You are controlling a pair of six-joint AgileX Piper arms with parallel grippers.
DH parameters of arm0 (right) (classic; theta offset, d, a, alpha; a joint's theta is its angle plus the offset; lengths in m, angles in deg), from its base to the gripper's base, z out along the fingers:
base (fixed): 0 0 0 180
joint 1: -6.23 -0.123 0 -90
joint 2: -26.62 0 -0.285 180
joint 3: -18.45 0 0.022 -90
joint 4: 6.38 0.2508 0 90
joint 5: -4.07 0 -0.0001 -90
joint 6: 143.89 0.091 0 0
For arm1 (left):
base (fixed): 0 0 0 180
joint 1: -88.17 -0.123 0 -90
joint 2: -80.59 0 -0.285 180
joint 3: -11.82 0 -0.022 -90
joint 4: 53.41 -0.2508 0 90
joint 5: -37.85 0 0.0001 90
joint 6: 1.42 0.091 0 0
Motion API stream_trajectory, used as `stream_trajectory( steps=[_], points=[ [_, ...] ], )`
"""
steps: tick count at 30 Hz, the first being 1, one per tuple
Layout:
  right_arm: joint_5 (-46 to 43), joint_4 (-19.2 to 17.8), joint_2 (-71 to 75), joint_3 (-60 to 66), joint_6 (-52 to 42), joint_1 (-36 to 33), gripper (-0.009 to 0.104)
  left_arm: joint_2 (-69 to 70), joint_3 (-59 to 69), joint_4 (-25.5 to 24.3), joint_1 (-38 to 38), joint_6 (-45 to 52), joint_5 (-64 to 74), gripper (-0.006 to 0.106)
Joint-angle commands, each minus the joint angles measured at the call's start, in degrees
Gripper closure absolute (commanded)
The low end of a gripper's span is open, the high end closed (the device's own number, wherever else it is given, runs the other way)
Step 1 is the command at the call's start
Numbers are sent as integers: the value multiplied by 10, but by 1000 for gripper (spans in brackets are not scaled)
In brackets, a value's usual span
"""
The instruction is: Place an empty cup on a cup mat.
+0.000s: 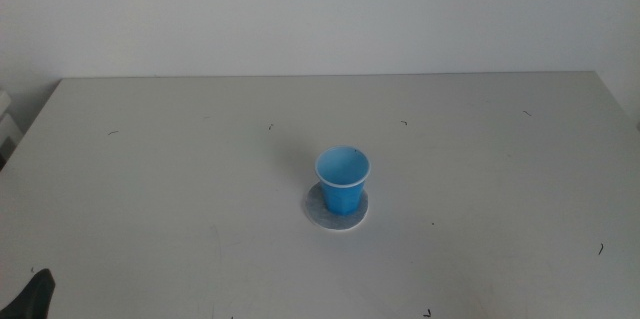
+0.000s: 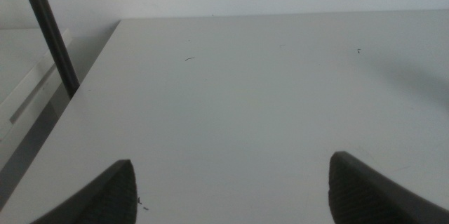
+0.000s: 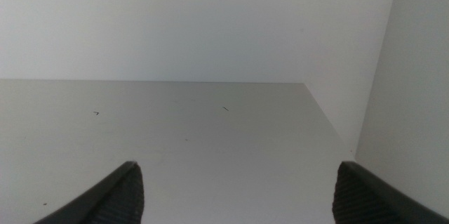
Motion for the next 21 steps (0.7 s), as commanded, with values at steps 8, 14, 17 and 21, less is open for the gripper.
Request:
stream_trajectory(
  steps=[8,14,17,21],
  points=[
    [-45,-5,11,-7,-5,-1,1,95,36,3,0,-21,-27,-2],
    [-45,-5,11,-7,-5,-1,1,129,36,3,0,-21,-10,-2],
    [-45,-5,11,-7,-5,-1,1,137,36,3,0,-23,-13,-2],
    [-45,-5,11,-7,-5,-1,1,136,36,3,0,-24,-11,-2]
  ],
)
